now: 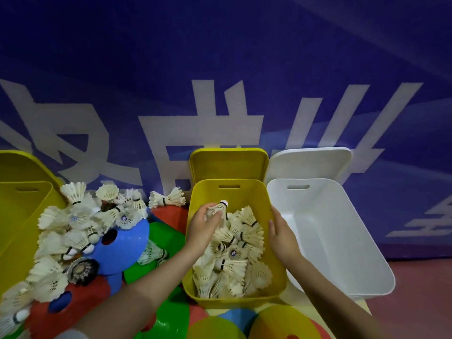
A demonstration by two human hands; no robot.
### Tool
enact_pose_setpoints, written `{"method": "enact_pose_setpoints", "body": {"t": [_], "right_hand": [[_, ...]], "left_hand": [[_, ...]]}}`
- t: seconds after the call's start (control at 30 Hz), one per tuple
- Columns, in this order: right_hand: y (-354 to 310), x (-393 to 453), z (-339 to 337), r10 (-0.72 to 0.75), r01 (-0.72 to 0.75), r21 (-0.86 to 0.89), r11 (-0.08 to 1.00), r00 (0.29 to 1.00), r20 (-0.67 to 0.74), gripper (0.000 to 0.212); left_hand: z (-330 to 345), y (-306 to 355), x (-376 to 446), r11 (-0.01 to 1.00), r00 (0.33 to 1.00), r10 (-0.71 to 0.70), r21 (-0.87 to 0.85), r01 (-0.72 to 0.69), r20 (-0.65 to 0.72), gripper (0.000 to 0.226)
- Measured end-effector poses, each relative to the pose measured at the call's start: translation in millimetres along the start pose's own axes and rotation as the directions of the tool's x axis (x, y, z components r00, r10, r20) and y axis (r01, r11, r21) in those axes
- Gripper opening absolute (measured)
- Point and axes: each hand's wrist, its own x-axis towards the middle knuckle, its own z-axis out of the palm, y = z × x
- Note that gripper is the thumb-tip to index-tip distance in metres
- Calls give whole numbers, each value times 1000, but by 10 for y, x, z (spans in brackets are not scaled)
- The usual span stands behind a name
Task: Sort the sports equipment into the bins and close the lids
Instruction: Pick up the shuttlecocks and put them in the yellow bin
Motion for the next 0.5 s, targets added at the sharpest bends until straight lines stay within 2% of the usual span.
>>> {"method": "enact_pose_setpoints", "body": {"t": [0.13,0.23,0.37,0.43,0.5], "right_hand": [[60,12,10,67,-63,73,995,996,-63,45],[92,1,26,81,-72,114,991,994,-75,44],[112,11,51,85,-73,134,988,992,-93,42],[120,13,59,83,-71,126,990,992,-94,42],[110,12,58,83,-73,104,992,992,-95,42]], "left_hand": [[210,-124,314,988,992,37,143,-55,123,34],[294,-249,519,945,981,86,298,-136,176,28],[317,-401,754,917,971,116,354,-186,211,27],[305,-547,847,858,952,124,452,-245,281,33],[277,-722,884,774,943,65,580,-255,327,40]]}}
